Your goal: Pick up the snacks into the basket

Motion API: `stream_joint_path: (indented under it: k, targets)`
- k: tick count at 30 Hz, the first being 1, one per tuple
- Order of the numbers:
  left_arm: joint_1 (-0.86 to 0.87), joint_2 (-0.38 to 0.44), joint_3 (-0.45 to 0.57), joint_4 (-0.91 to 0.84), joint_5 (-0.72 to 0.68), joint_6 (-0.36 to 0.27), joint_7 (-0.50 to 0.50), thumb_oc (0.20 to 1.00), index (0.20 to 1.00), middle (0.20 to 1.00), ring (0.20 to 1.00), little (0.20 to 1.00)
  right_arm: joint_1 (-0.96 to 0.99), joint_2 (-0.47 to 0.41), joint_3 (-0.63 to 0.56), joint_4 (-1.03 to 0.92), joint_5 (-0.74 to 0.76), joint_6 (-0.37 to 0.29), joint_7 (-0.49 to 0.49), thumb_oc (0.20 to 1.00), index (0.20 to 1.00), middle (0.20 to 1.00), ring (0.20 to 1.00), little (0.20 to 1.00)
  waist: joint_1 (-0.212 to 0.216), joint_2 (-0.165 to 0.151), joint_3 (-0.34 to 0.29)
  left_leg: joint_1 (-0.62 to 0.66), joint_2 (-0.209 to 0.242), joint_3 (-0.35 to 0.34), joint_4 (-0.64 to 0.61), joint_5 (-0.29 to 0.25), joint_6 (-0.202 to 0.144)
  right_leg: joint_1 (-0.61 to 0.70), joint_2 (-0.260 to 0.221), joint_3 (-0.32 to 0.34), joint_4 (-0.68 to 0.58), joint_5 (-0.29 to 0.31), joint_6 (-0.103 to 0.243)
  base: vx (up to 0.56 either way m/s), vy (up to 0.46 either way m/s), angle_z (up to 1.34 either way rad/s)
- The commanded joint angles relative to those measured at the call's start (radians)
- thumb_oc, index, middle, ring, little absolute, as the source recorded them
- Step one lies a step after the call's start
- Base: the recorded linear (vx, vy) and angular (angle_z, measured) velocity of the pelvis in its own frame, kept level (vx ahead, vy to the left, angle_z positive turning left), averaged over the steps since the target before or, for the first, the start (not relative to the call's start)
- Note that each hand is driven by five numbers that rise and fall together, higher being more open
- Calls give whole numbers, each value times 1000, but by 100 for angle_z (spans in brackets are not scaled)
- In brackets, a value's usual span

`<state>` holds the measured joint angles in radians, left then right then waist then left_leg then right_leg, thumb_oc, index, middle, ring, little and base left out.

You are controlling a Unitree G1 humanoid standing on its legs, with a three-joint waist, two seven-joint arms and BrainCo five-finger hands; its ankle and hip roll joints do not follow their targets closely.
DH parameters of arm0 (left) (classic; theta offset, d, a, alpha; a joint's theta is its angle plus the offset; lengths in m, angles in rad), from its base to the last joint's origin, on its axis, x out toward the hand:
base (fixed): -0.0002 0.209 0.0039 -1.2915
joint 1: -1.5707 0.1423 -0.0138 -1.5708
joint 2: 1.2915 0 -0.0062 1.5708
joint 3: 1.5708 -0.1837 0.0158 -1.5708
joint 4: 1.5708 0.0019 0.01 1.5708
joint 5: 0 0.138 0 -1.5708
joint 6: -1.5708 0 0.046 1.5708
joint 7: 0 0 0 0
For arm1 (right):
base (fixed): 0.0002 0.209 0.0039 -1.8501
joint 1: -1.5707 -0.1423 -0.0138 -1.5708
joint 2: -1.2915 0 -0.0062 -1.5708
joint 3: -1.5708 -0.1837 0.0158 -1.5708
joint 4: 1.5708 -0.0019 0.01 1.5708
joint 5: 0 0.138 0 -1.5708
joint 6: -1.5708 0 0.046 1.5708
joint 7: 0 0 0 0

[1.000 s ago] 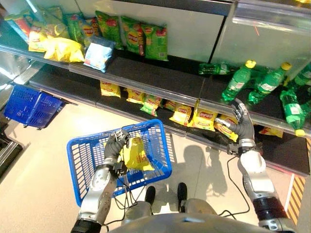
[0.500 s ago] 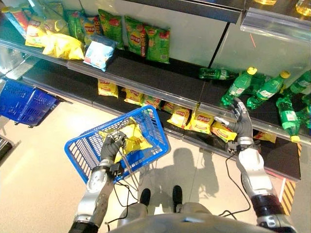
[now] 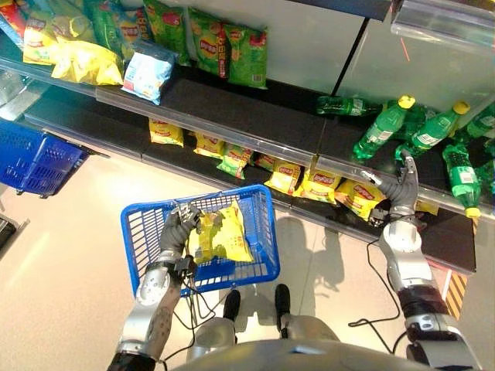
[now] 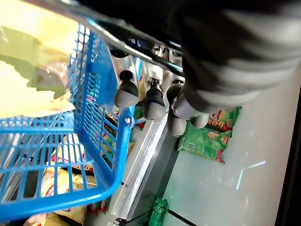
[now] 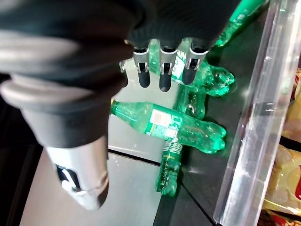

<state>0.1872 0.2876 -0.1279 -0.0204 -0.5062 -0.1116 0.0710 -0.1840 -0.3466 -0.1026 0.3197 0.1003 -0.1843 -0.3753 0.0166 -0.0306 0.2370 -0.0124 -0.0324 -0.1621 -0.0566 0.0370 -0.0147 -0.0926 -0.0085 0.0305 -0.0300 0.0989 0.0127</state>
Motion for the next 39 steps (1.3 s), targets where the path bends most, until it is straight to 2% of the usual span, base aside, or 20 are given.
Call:
stream_joint_path:
  k: [1,4,6,9,12,13,15,16,17,18,20,23,25,26,30,31,32,33,36,39]
  targets:
    - [-73,70,42,-190,4,-149,-9,200,200,200,200,200,-32,-34,-9,-67,15,-51,21,1000,1000,1000,1000,1000,27,-13,-47,-53,4,-16,95,-97,15,-54,-104,-12,126,-87,139,-29,-106,-46]
    - [-79,73,41,-179,-6,-147,-9,200,200,200,200,200,-2,-21,-21,-84,19,-51,33,1000,1000,1000,1000,1000,19,4,-61,-32,35,-28,66,-86,0,-40,-146,30,96,-59,148,-11,-232,-42]
    - [-92,81,31,-171,-9,-142,-16,200,200,200,200,200,33,-20,-47,-130,13,-49,48,1000,1000,1000,1000,1000,3,22,-93,-21,77,-34,2,-51,-32,-30,-199,115,45,-34,179,-17,-258,-9]
    - [-91,75,40,-173,-7,-142,-14,200,200,200,200,200,49,-35,-42,-161,10,-46,69,1000,1000,1000,1000,1000,1,24,-111,-14,126,-12,-31,-43,-71,-62,-230,119,19,-27,197,-38,-311,8]
    - [-100,57,52,-155,1,-144,-8,200,200,200,200,200,73,-41,-25,-195,11,-50,102,1000,1000,1000,1000,1000,-3,23,-112,-18,170,-5,-31,-14,-110,-64,-197,114,50,-93,182,-15,-525,-12]
    - [-99,46,67,-142,5,-149,1,200,200,200,200,200,76,-45,-14,-208,10,-58,121,1000,1000,1000,1000,1000,-6,24,-109,-25,219,0,-31,12,-134,-76,-158,94,98,-121,166,-7,-481,-19]
    - [-103,24,71,-131,-11,-151,0,200,200,200,200,200,91,-52,1,-246,11,-68,137,1000,1000,1000,1000,1000,-17,31,-98,-41,279,-4,-7,57,-123,-70,-102,70,148,-159,136,16,-663,-18]
    - [-93,14,64,-128,-19,-146,-10,200,200,200,200,200,101,-56,10,-260,14,-69,147,1000,1000,1000,1000,1000,-22,27,-90,-47,276,-24,29,54,-97,-54,-89,57,144,-159,124,65,-666,-19]
    - [-84,2,56,-125,-11,-139,-16,200,200,200,200,200,111,-65,16,-268,13,-71,152,1000,1000,1000,1000,1000,-16,17,-83,-58,212,-87,93,50,-82,-38,-77,54,122,-142,109,52,-436,-16]
    - [-83,2,56,-125,-10,-138,-16,200,200,200,200,200,111,-65,15,-268,13,-71,153,1000,1000,1000,1000,1000,-19,16,-82,-62,207,-90,104,45,-80,-35,-81,52,120,-142,110,49,-362,-8]
    - [-56,-1,69,-136,-10,-143,-34,200,200,200,200,200,99,-56,40,-272,29,-70,177,1000,1000,1000,1000,1000,-6,10,-85,-54,66,-124,127,-54,-39,-14,-65,68,75,-124,101,67,-266,-15]
    - [-37,-18,72,-123,-22,-138,-47,200,200,200,200,200,104,-56,56,-288,21,-65,206,1000,1000,1000,1000,1000,10,22,-107,-64,-47,-35,122,-75,6,13,-42,78,31,-102,98,117,-209,-29]
    - [-40,-20,59,-112,-14,-139,-49,200,200,200,200,200,106,-59,49,-284,22,-66,199,1000,1000,1000,1000,1000,8,46,-117,-68,-85,-3,86,-48,30,28,-23,58,23,-111,85,169,-129,-26]
    - [-49,-19,52,-121,-5,-140,-46,200,200,200,200,200,92,-59,48,-280,10,-68,189,1000,1000,1000,1000,1000,11,62,-116,-74,-130,-6,67,-33,49,31,-1,42,33,-125,74,120,-71,-2]
    - [-50,-10,38,-145,-11,-135,-54,200,200,200,200,200,63,-47,66,-262,20,-71,192,1000,1000,1000,1000,1000,19,60,-104,-58,-153,-65,93,-50,69,21,24,52,144,-165,70,145,-8,-1]
    - [-51,-1,37,-143,-7,-130,-52,200,200,200,200,200,55,-33,71,-267,27,-73,212,1000,1000,1000,1000,1000,15,52,-81,-29,-121,-53,83,-52,68,-37,28,25,325,-153,122,126,-4,-31]
    - [-52,-1,38,-143,-7,-130,-52,200,200,200,200,200,54,-33,71,-267,27,-72,213,1000,1000,1000,1000,1000,15,50,-80,-29,-123,-52,82,-52,68,-45,26,26,340,-160,122,57,-38,-48]
    - [-74,25,18,-142,4,-127,-42,200,200,200,200,200,43,-23,76,-273,27,-71,206,1000,1000,1000,1000,1000,-5,51,-41,-30,-110,-73,102,-49,71,-121,26,34,501,-114,167,-14,-20,-33]
    - [-75,38,15,-146,16,-131,-46,200,200,200,200,200,35,-15,76,-269,30,-71,201,1000,1000,1000,1000,1000,-5,45,-46,-18,-102,-92,83,-53,70,-162,11,32,471,-146,136,96,-25,15]
    - [-71,38,11,-145,12,-132,-49,200,200,200,200,200,32,-16,72,-261,48,-66,198,1000,1000,1000,1000,1000,-4,30,-57,8,-100,-137,51,-61,61,-147,-18,50,200,-116,115,224,-110,14]
